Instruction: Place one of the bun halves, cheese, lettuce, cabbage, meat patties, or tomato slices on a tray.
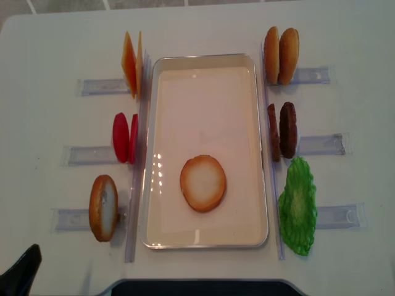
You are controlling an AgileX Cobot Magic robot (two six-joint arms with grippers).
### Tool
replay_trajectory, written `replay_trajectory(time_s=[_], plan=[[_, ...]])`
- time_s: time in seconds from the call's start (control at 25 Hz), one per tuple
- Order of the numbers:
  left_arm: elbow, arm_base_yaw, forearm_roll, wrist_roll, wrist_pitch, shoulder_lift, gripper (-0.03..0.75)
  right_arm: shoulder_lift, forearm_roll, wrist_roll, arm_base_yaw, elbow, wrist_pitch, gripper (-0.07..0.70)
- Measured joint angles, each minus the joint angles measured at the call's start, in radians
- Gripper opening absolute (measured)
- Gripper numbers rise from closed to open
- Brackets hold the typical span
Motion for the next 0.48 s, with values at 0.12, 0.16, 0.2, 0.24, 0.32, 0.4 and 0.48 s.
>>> replay_trajectory(time_s=[0.12,0.16,0.2,0.24,0.32,0.4,0.48], plan=[[0.020,0.000,0.005,0.000,-0.020,0.000,0.580,0.000,0.000,0.000,0.000,0.000,0.000,0.555],[0.021,0.000,0.005,0.000,-0.026,0.000,0.580,0.000,0.000,0.000,0.000,0.000,0.000,0.555],[0.021,0.000,0.005,0.000,-0.027,0.000,0.580,0.000,0.000,0.000,0.000,0.000,0.000,0.555],[0.022,0.000,0.005,0.000,-0.028,0.000,0.580,0.000,0.000,0.000,0.000,0.000,0.000,0.555],[0.022,0.000,0.005,0.000,-0.030,0.000,0.580,0.000,0.000,0.000,0.000,0.000,0.000,0.555],[0.022,0.000,0.005,0.000,-0.030,0.000,0.580,0.000,0.000,0.000,0.000,0.000,0.000,0.555],[0.022,0.000,0.005,0.000,-0.030,0.000,0.580,0.000,0.000,0.000,0.000,0.000,0.000,0.555]])
